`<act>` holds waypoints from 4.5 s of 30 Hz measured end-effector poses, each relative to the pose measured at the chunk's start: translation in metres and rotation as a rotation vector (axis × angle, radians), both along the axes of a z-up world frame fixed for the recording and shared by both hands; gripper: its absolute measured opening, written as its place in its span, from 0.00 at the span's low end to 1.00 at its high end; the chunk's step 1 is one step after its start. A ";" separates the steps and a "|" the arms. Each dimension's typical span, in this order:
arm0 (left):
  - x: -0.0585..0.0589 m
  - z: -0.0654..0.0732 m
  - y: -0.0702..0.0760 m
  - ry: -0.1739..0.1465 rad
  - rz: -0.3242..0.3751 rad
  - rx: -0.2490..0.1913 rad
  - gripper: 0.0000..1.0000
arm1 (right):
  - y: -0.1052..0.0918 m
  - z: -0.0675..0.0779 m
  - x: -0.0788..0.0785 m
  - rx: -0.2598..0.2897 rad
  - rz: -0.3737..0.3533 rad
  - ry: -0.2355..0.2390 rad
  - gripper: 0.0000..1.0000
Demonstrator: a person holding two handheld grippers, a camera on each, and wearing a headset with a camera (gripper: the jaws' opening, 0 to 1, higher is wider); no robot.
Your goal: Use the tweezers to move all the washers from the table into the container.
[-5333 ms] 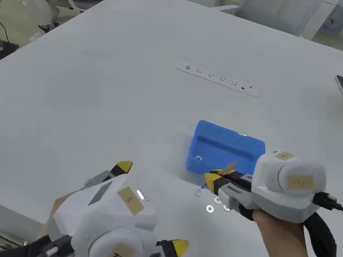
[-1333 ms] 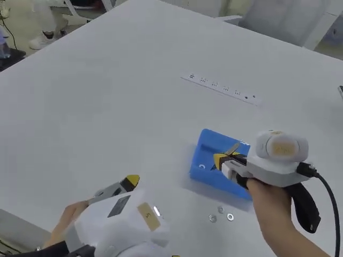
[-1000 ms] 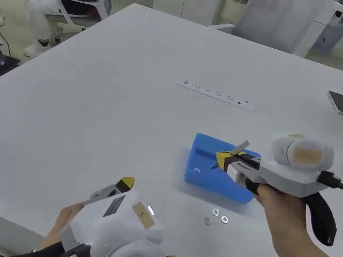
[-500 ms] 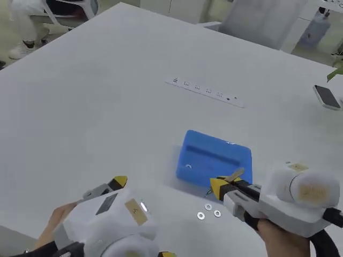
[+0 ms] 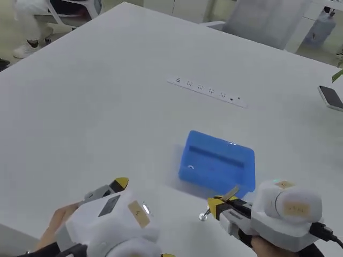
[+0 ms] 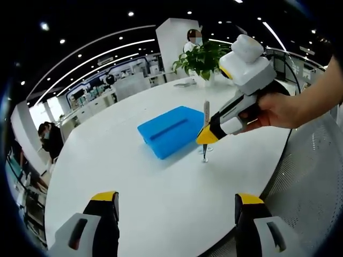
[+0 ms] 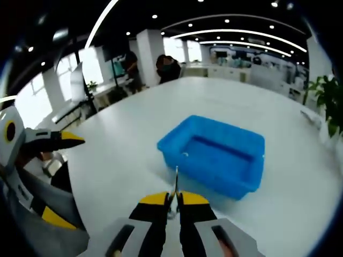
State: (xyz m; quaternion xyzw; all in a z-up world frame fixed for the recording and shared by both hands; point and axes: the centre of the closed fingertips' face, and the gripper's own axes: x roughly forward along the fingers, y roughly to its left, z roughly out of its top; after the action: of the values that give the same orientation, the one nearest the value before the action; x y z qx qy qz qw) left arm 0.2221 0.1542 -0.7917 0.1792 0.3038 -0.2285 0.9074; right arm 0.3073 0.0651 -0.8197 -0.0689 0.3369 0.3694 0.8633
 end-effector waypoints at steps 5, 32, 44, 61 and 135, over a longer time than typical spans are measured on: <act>0.000 -0.001 0.000 0.002 -0.001 0.000 0.91 | -0.002 -0.004 0.002 0.000 0.003 0.006 0.04; 0.000 0.001 0.000 -0.007 -0.001 -0.001 0.91 | 0.002 -0.005 0.003 -0.031 0.015 -0.058 0.02; -0.001 0.006 -0.004 -0.025 -0.016 -0.021 0.93 | 0.000 -0.004 0.001 -0.026 -0.010 -0.032 0.02; -0.002 0.014 -0.015 -0.046 -0.048 -0.087 0.99 | 0.021 0.047 0.006 0.009 0.107 -0.082 0.03; -0.005 -0.001 -0.011 0.007 -0.053 -0.003 0.94 | -0.004 0.037 0.084 0.033 -0.044 -0.120 0.04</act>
State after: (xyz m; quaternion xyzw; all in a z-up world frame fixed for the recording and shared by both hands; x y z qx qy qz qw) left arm 0.2175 0.1435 -0.7932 0.1849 0.3016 -0.2537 0.9003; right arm 0.3916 0.0608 -0.7829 -0.0694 0.2797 0.3508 0.8910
